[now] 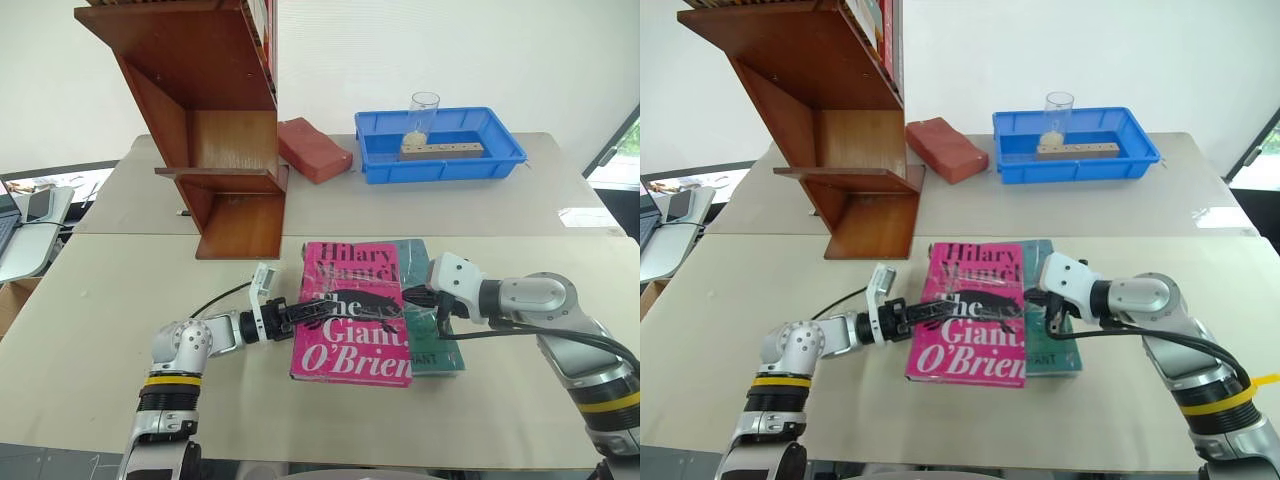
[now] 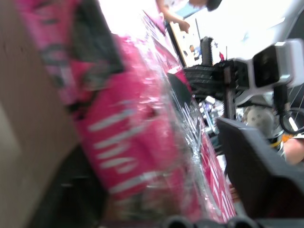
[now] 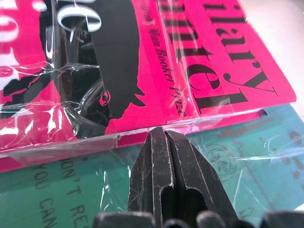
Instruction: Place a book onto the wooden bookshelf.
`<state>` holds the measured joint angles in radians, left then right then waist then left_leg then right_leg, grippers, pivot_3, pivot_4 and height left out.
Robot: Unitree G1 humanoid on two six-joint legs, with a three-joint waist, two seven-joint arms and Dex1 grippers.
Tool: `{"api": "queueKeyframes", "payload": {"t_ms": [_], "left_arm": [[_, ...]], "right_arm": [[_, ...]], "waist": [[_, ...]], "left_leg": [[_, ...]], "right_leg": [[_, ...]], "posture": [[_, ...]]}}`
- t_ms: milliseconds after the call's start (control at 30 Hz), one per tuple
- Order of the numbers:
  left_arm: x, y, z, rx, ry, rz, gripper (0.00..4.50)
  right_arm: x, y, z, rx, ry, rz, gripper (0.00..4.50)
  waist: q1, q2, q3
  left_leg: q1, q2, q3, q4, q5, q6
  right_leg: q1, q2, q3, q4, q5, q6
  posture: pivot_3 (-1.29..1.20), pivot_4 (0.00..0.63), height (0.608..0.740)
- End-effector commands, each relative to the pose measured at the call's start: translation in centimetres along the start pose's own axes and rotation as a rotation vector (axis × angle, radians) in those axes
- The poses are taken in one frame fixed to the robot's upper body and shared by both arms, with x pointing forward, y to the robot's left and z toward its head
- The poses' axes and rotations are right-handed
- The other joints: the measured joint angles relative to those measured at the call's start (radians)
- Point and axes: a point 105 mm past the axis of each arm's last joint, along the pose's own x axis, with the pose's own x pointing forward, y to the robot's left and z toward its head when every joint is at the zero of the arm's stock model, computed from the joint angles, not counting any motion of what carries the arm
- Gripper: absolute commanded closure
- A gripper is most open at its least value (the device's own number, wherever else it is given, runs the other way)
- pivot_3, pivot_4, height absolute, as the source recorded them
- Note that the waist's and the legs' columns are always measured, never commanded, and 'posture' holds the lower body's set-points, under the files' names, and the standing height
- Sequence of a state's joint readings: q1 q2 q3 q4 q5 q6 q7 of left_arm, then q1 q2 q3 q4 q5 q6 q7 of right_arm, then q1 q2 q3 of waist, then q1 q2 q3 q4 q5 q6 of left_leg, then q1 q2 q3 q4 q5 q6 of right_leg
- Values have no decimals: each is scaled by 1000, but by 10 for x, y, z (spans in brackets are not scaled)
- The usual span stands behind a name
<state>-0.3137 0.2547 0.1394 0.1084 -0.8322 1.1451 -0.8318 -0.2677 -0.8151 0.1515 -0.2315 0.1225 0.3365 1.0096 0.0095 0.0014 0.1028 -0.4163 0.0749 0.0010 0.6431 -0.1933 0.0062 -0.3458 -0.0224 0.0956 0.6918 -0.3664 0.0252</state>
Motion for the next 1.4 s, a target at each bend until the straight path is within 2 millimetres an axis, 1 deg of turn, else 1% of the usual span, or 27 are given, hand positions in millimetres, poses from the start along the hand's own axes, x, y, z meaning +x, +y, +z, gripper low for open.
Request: {"api": "queueKeyframes", "payload": {"t_ms": [33, 100, 167, 200, 267, 333, 367, 433, 467, 500, 533, 567, 600, 700, 733, 800, 833, 900, 967, 1033, 1100, 1200, 1233, 1333, 1400], "left_arm": [[-7, -16, 14, 66, -48, -36, 3134], [-12, -21, 19, 93, -60, -39, 3747], [-23, -34, 34, 195, -90, -44, 3753], [-28, -43, 43, 276, -97, -43, 3753], [-28, -65, 57, 497, -65, -49, 3754], [-20, -86, 65, 744, -15, -50, 3754], [-12, -103, 70, 910, 5, -65, 3755], [-3, -124, 77, 1148, 22, -89, 3755], [4, -139, 87, 1314, -7, -94, 3755], [7, -149, 94, 1418, -30, -98, 3755], [11, -160, 107, 1573, -74, -66, 3755], [13, -167, 116, 1669, -104, -43, 3755], [14, -171, 122, 1757, -115, -22, 3755], [11, -186, 149, 2222, -91, 100, 3755], [8, -187, 160, 2343, -54, 162, 3755], [-2, -183, 183, 2487, 19, 297, 3755], [-5, -180, 189, 2519, 41, 334, 3755], [-19, -163, 202, 2561, 184, 440, 3755], [-32, -150, 210, 2562, 286, 518, 3755], [-38, -145, 213, 2552, 336, 549, 3755], [-43, -140, 215, 2534, 376, 580, 3755], [-60, -125, 215, 2474, 521, 650, 3755], [-64, -123, 217, 2459, 543, 674, 3755], [-72, -115, 218, 2407, 603, 721, 3755], [-76, -108, 216, 2369, 646, 735, 3755]], "right_arm": [[-13, -8, 16, -35, -41, -27, 4500], [-21, -9, 17, -34, -43, -32, 4500], [-39, -14, 17, -40, -19, -65, 4500], [-51, -18, 16, -35, -4, -88, 4500], [-72, -27, 17, -19, 13, -136, 4500], [-88, -31, 21, -5, 18, -160, 4500], [-96, -33, 25, 2, 13, -163, 4500], [-104, -34, 32, 11, 3, -163, 4500], [-109, -35, 39, 12, -14, -166, 4500], [-111, -36, 43, 13, -26, -168, 4500], [-113, -37, 50, 14, -45, -170, 4500], [-114, -38, 54, 16, -57, -171, 4500], [-114, -39, 57, 18, -66, -172, 4500], [-117, -44, 77, 29, -149, -192, 4500], [-118, -47, 86, 32, -182, -198, 4500], [-118, -51, 98, 38, -226, -206, 4500], [-117, -53, 101, 41, -235, -208, 4500], [-116, -55, 108, 39, -263, -210, 4500], [-114, -58, 114, 30, -286, -212, 4500], [-113, -61, 121, 21, -314, -219, 4500], [-113, -65, 128, 16, -345, -229, 4500], [-111, -72, 150, -16, -424, -238, 4500], [-109, -72, 155, -31, -436, -232, 4500], [-106, -72, 163, -54, -454, -214, 4500], [-103, -73, 164, -65, -455, -206, 4500]], "waist": [[0, 0, 0], [1, 0, 0], [1, 0, 0], [2, -1, 1], [2, -1, 1], [3, -1, 1], [5, -1, 2], [6, -1, 2], [5, -1, 2], [4, -1, 2], [3, -1, 2], [2, -1, 2], [0, -1, 2], [-7, 0, 2], [-10, 1, 4], [-11, 2, 6], [-12, 2, 6], [-10, 3, 6], [-10, 3, 6], [-9, 4, 8], [-4, 5, 10], [-3, 4, 11], [-4, 5, 10], [-1, 5, 10], [0, 4, 10]], "left_leg": [[0, 0, 0, 0, 0, 0], [0, 0, 0, 0, 0, 0], [0, 0, 0, 0, 0, 0], [0, 0, 0, 0, 0, 0], [0, 0, -1, -1, 0, 0], [1, 0, -1, -1, 0, 0], [1, 0, -1, -2, 0, -1], [4, -1, -1, -2, 0, -1], [4, -1, -1, -2, 0, -1], [4, -2, -1, -2, 0, -1], [2, -3, -1, -2, 0, -1], [1, -4, -1, -2, 0, -1], [1, -4, -1, -2, 0, -1], [2, -4, -1, -3, 0, 0], [2, -4, -2, -3, 0, 0], [2, -4, -2, -4, 0, 0], [2, -4, -2, -4, 0, 0], [2, -4, -2, -4, 0, 0], [2, -4, -2, -4, 0, 0], [1, -4, -2, -4, 0, 0], [1, -4, -2, -4, 0, 0], [0, -4, -2, -4, 0, 0], [0, -4, -1, -4, 0, 0], [-1, -3, -1, -5, 0, 0], [-1, -3, -1, -6, 0, 0]], "right_leg": [[0, 0, 0, 0, 0, 0], [0, 0, 0, 0, 0, 0], [1, 0, 0, -1, 0, 0], [1, 0, 0, -1, 0, 0], [2, 0, 0, -3, 0, 0], [3, 0, -1, -5, 1, -2], [6, 0, -1, -7, 2, -2], [10, 0, -1, -11, 1, -1], [11, 0, 0, -13, 2, -1], [13, -1, 0, -13, 2, -1], [12, -2, 1, -13, 2, -1], [11, -2, 1, -14, 3, -1], [11, -1, 2, -14, 4, -3], [11, -1, 2, -14, 4, -3], [11, -1, 2, -14, 4, -3], [10, -1, 3, -14, 4, -2], [10, -1, 3, -14, 4, -2], [10, -1, 3, -14, 4, -2], [9, -1, 3, -14, 3, -1], [8, -1, 2, -13, 1, 3], [7, -2, 2, -11, 1, 4], [6, -1, 2, -11, 1, 4], [5, -1, 2, -10, 1, 4], [2, -1, 1, -8, 1, 4], [-5, -1, 1, -7, 1, 3]], "posture": [[0, 150, 649], [0, 150, 649], [0, 150, 649], [0, 150, 649], [0, 150, 649], [0, 150, 649], [0, 150, 649], [0, 150, 649], [0, 150, 649], [0, 150, 649], [0, 150, 649], [0, 150, 649], [0, 150, 649], [0, 150, 649], [0, 150, 649], [0, 150, 649], [0, 150, 649], [0, 150, 649], [0, 150, 649], [0, 150, 649], [0, 150, 649], [0, 150, 649], [0, 150, 649], [0, 150, 649], [0, 150, 649]]}}
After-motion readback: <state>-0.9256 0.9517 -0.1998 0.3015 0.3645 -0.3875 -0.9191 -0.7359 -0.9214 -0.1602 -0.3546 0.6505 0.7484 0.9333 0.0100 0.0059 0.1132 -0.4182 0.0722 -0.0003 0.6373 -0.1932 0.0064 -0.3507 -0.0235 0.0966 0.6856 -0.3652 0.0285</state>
